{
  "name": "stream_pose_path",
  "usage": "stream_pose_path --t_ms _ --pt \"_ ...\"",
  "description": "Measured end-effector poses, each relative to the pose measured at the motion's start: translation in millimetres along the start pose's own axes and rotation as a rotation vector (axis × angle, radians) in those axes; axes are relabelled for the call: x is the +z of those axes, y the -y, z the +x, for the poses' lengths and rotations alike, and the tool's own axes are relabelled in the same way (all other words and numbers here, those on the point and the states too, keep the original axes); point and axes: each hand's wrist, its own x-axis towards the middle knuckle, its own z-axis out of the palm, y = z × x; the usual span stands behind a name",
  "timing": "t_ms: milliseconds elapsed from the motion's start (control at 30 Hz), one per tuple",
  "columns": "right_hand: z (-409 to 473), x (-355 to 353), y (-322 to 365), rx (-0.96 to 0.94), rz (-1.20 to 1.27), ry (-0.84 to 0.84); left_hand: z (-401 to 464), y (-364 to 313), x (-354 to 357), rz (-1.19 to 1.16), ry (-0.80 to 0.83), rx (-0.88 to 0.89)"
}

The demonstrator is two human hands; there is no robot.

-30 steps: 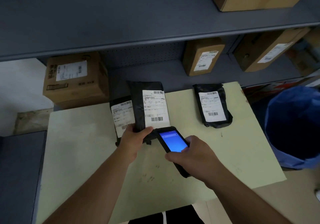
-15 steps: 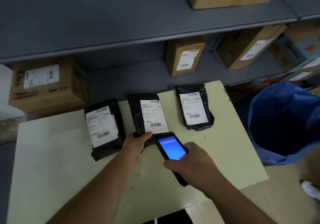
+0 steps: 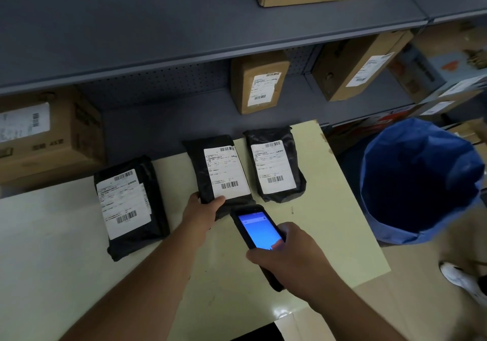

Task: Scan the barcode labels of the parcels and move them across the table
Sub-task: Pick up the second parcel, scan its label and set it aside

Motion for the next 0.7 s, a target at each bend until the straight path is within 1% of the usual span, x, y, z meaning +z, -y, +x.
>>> stream_pose_path --t_ms 367,600,700 --pt "7 -11 -19 0.048 0.011 -0.033 1 -11 37 0.105 0.04 0.051" --pt "7 -11 -23 0.049 0.012 -0.041 -4 -14 30 0.163 0.082 0.065" --pt "5 -7 -19 0.035 0.014 -0.03 -7 -14 22 0.211 0.1 0.097"
